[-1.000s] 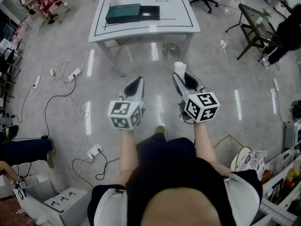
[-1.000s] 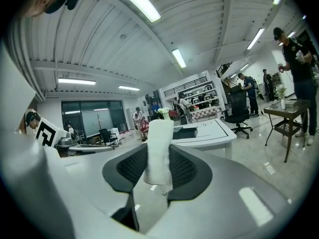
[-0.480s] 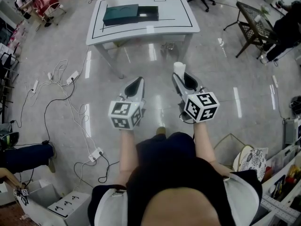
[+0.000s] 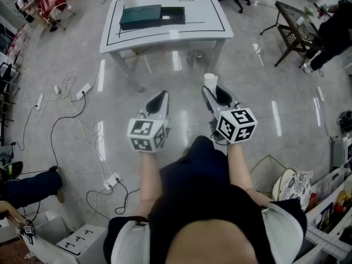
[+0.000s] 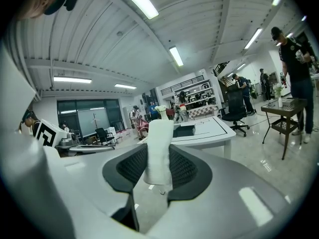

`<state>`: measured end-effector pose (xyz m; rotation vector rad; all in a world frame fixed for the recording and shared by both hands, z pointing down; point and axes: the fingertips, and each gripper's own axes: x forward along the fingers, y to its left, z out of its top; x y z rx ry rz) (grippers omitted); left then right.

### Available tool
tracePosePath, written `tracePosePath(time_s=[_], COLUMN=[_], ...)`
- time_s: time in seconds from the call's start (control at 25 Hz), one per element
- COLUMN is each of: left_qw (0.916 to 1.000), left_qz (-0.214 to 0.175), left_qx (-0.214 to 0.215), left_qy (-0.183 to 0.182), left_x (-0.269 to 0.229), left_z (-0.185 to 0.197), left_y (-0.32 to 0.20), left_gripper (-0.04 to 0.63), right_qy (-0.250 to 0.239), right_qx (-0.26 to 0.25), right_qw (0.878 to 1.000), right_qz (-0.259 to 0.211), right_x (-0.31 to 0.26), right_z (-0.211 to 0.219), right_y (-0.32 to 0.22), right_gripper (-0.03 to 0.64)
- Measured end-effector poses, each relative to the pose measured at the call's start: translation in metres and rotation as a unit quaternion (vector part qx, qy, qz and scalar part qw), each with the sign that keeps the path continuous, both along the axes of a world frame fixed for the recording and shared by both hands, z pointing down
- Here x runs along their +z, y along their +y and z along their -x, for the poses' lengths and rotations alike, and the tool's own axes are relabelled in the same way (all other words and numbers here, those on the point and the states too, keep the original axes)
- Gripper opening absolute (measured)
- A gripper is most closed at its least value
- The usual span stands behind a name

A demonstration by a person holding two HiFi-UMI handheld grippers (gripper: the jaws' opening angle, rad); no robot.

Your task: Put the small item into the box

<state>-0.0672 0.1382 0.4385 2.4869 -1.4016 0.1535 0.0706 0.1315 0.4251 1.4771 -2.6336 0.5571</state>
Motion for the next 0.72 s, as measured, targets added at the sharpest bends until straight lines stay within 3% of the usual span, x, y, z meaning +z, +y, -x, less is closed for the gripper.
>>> tracePosePath(time_s=[0.72], left_qw=[0.9998], left_qz=[0.002], left_qx=[-0.020], left_qy=[0.001], left_x=[0.002], left_z=[0.009], left_y=[-0.003], left_gripper=[0.009], right_qy=[-0.001], right_qx=[-0.019], right_qw=[1.000], right_qz=[0.001], right_x=[-0.001], right_z=[0.009], right_y=[-0.008], right_gripper=[0.129])
